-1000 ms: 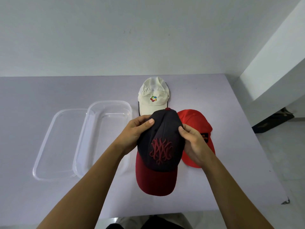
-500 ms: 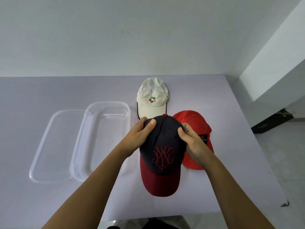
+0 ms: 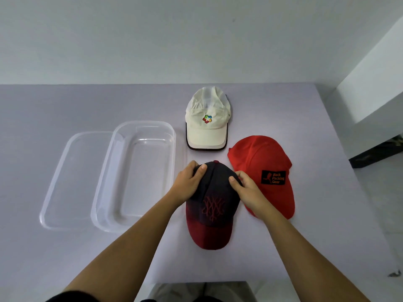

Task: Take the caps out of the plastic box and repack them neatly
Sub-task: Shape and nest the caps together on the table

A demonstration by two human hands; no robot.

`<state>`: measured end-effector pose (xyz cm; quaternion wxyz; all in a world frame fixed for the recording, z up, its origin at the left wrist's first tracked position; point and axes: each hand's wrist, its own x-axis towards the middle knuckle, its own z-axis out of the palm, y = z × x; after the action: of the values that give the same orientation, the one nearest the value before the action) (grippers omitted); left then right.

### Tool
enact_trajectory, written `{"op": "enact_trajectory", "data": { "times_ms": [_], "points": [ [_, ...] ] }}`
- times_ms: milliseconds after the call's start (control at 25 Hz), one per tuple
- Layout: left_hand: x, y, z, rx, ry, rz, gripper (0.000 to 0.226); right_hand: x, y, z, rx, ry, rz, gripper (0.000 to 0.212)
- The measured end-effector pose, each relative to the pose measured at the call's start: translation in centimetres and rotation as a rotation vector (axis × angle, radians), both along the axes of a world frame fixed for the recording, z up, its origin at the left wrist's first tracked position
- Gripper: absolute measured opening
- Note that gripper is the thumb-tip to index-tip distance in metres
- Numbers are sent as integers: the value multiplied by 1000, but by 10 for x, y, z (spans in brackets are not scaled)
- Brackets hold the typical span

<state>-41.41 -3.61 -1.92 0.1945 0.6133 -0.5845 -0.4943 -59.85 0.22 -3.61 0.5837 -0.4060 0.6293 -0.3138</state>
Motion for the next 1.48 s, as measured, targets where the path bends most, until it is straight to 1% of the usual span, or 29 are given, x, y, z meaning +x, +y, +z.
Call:
{"op": "enact_trajectory", "data": {
  "times_ms": [80, 160, 240, 440, 480, 560, 640, 680, 720, 840, 1040, 1160, 1240, 1360, 1480],
  "points": [
    [-3, 0, -11, 14, -49, 25, 38, 1, -6, -12, 8, 63, -2, 9],
    [-8, -2, -19, -1, -89, 102, 38, 2, -12, -18, 12, 109, -4, 10],
    [-12, -5, -22, -17, -89, 159, 36, 3, -19, -23, 32, 125, -15, 12],
    [-13, -14, -23, -34, -128, 120, 36, -1, -28, -23, 69, 89, -87, 9],
    [-12, -15, -24, -23, -122, 140, 36, -1, -29, -21, 73, 70, -94, 11],
    [-15, -16, -24, 2, -88, 185, 34, 1, -31, -18, 96, 58, -85, 24],
    [-19, -17, -23, -11, -67, 182, 31, 6, -32, -16, 119, 153, -73, 43],
    [-21, -17, -24, -27, -76, 168, 30, 9, -32, -16, 108, 224, -85, 49],
    [-22, -18, -24, -42, -91, 157, 30, 11, -32, -17, 77, 290, -97, 50],
    [-23, -18, -33, -54, -146, 169, 32, 14, -30, -21, -33, 403, -62, 46],
    [-18, -22, -36, -100, -247, 191, 33, 10, -39, -31, -78, 513, -14, 42],
    [-17, -27, -36, -100, -272, 202, 33, 8, -46, -31, -85, 548, 39, 43],
    [-17, -30, -37, -51, -276, 198, 31, 7, -50, -33, -52, 532, 74, 44],
    [-14, -36, -40, 39, -274, 172, 28, 6, -56, -39, -52, 535, 164, 35],
    [-10, -40, -42, 30, -266, 182, 28, 6, -61, -37, -120, 560, 201, 27]
  ]
}}
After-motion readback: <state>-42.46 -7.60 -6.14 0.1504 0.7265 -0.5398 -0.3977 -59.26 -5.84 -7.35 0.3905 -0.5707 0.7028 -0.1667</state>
